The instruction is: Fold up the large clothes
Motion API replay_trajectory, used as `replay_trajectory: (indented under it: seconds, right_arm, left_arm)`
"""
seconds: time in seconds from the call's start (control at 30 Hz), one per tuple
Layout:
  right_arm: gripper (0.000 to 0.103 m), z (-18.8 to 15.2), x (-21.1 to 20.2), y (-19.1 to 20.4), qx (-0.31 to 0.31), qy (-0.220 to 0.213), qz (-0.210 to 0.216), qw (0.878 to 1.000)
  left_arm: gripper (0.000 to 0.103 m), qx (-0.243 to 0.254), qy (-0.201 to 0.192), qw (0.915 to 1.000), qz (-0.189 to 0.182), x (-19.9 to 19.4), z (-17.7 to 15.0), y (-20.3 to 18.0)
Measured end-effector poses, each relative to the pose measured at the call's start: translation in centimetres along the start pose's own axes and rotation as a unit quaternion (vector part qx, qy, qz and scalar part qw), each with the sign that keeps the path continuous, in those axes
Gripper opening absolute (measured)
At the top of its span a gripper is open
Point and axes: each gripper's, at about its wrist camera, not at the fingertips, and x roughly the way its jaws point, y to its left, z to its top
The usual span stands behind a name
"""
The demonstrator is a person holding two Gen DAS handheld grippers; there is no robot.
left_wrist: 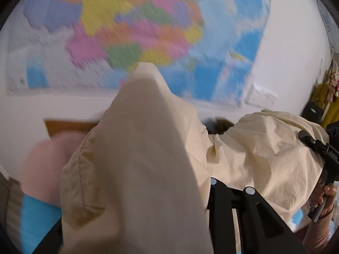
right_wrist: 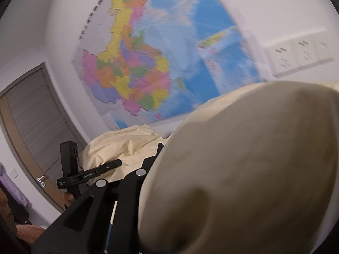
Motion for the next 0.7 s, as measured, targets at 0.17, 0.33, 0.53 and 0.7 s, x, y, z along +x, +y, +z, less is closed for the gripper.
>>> replay_trajectory:
  seconds: [0.17,0.33,0.53,0.7]
  right_arm:
    - [0.015,2.6,7.4,2.8,-0.02,0.011,0.046,0.999]
    - [0.015,3.8,16.0,6.0,-0.041,0.028,0.08,0.996]
    - [0.015,2.3,25.2,10.2,-0.091,0.045,0.103,0.99]
    - [0.015,-4.0,32.5,10.6,-0.094,0.116,0.107,0.983]
  left_arm:
    - [0.026,-0.011,-0.035,0.9964,0.076,-2.2,3.6,4.9]
    - [0.026,-0.02,-0.05,0.9848,0.165,-2.5,6.2,10.1]
    - [0.026,-0.042,-0.054,0.9657,0.25,-1.2,8.2,18.3]
    - [0.028,-0.089,-0.014,0.9532,0.288,4.0,5.2,26.7]
